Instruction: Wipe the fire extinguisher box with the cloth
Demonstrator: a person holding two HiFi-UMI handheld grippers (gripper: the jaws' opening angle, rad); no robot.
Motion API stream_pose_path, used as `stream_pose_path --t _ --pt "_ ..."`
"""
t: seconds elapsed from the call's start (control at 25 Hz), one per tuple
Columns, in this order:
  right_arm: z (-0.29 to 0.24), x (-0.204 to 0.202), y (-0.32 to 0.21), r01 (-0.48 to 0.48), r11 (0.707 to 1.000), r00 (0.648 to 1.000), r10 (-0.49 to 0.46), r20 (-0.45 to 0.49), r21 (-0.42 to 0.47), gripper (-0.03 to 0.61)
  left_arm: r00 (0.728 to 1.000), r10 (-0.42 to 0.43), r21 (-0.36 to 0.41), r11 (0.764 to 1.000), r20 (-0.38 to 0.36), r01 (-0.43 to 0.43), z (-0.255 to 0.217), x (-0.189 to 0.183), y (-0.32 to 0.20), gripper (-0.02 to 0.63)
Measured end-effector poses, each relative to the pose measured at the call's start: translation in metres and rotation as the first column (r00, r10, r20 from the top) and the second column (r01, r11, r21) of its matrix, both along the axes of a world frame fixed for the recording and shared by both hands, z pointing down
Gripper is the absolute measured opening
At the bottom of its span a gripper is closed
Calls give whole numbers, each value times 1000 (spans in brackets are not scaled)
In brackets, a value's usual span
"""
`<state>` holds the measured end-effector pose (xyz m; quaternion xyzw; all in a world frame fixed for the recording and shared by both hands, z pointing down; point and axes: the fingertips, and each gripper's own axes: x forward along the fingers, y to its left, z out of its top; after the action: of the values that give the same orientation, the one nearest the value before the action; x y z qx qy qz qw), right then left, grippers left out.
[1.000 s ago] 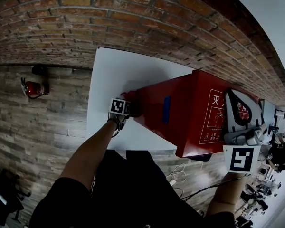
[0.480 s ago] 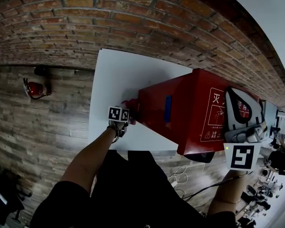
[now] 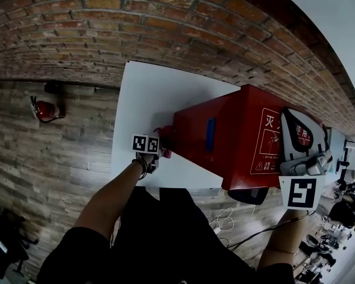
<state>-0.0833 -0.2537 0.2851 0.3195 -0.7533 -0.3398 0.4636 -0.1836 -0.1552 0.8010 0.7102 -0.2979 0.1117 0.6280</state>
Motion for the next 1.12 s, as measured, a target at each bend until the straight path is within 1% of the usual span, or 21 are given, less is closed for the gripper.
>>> stream_pose_path --t 0.2,0.4,0.76,0.96,1.12 --pt "-1 -1 0 4 1000 1000 -4 1 1 17 998 -26 -4 1000 -65 26 -19 0 0 60" --pt "0 -1 0 8 1000 1000 -8 -4 2 17 991 -49 -24 999 -123 47 -34 0 1 60" --pt "-1 -1 0 13 1000 1000 -13 -14 2 17 982 -82 -56 996 -172 73 -55 0 1 60" --pt "-1 -2 1 16 1000 1000 -16 -15 3 17 974 -105 -88 992 -203 89 -72 0 1 60" --pt "-1 -2 1 13 1000 1000 -13 -16 0 17 967 -106 -86 992 -230 88 -92 1 -2 60"
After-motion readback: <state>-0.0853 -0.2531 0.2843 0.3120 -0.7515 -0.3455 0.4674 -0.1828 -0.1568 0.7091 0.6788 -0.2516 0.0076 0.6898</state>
